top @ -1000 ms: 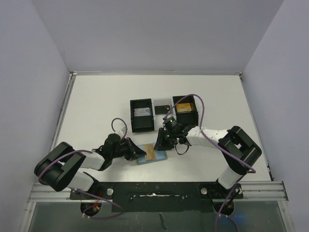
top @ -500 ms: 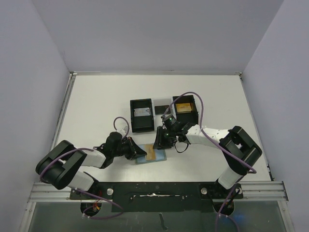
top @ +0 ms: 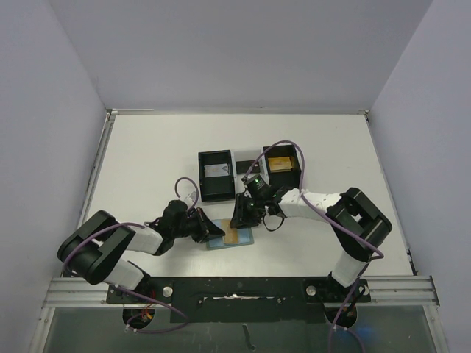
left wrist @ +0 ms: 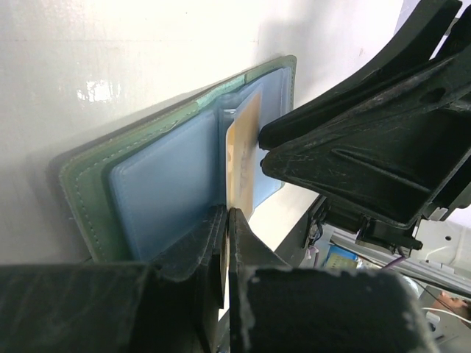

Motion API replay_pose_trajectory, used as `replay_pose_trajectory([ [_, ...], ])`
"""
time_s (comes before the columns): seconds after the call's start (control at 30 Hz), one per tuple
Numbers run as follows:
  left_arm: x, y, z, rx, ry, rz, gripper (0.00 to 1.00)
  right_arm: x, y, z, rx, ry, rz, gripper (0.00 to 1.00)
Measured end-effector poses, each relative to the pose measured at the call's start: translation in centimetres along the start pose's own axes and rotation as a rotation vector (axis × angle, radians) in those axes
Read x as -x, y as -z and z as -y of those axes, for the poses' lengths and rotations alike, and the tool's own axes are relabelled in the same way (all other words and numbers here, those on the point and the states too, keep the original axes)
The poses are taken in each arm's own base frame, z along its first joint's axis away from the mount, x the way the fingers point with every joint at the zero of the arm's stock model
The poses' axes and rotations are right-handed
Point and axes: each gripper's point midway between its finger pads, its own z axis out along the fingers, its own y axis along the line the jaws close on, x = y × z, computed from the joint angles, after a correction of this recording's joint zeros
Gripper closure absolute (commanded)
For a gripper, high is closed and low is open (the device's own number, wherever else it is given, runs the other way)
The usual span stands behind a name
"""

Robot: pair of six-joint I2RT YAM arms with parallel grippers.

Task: Take the credit cards out of the card holder

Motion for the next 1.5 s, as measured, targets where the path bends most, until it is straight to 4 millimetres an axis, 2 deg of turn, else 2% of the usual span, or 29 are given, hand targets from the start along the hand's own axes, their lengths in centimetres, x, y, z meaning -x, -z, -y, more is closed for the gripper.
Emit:
replay_pose_trajectory([
  [0.17, 0.0, 0.0, 0.0, -0.001, -0.001, -0.002, 0.93, 0.3, 0.0, 0.2, -0.023, -0.002, 0.007, 0.69],
  [0.27, 0.0, 0.0, 0.0, -0.001, -0.001, -0.003, 0.92, 0.4, 0.1, 0.4, -0.048, -0.002, 0.014, 0.69],
  [0.33, 0.0, 0.0, 0.0, -0.001, -0.002, -0.003, 0.93, 0.4, 0.1, 0.6, -0.060, -0.003, 0.018, 0.70],
  [0.43, -0.1, 0.0, 0.1, -0.003, -0.002, -0.007, 1.00, 0.5, 0.1, 0.7, -0.070, -0.004, 0.021, 0.70],
  [0.87, -0.1, 0.4, 1.1, -0.029, -0.020, -0.007, 1.00, 0.5, 0.1, 0.8, -0.093, -0.009, 0.017, 0.72],
  [1.33, 0.1, 1.5, 0.2, 0.016, -0.041, -0.003, 1.00, 0.5, 0.1, 0.9, -0.100, -0.012, 0.018, 0.73],
  [1.5, 0.2, 1.7, 0.2, 0.018, -0.055, 0.000, 1.00, 0.7, 0.3, 1.0, -0.118, 0.000, 0.020, 0.70],
])
